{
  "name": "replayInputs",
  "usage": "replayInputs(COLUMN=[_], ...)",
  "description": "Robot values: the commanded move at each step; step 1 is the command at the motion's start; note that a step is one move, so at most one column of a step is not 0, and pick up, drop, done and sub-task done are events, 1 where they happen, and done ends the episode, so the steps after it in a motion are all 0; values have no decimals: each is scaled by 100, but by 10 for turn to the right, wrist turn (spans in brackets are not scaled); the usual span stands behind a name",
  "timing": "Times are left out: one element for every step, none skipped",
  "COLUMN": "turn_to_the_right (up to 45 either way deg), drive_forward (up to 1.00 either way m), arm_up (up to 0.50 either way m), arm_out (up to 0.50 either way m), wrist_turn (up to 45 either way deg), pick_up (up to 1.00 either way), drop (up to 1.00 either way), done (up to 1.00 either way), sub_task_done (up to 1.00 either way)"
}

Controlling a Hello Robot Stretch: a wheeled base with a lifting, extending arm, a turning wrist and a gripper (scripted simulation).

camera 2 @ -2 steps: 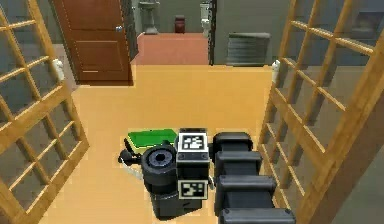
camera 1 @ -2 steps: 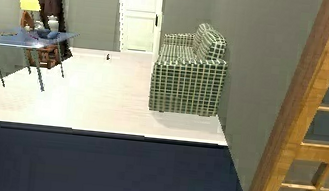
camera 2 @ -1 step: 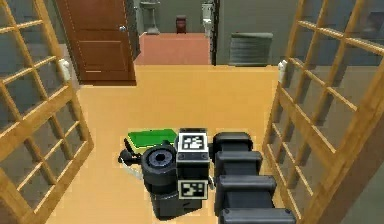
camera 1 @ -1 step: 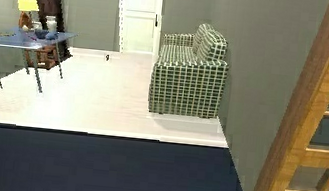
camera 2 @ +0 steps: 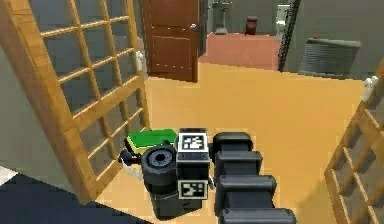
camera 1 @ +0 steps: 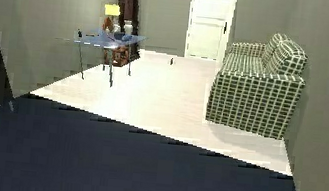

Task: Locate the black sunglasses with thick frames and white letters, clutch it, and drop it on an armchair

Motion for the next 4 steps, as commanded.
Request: replayInputs(turn_to_the_right=[0, 0, 0, 0], drive_forward=[100, 100, 100, 90], arm_up=[0, 0, 0, 0], arm_out=[0, 0, 0, 0], wrist_turn=[0, 0, 0, 0], pick_up=[0, 0, 0, 0], drop=[0, 0, 0, 0], done=[0, 0, 0, 0], sub_task_done=[0, 0, 0, 0])
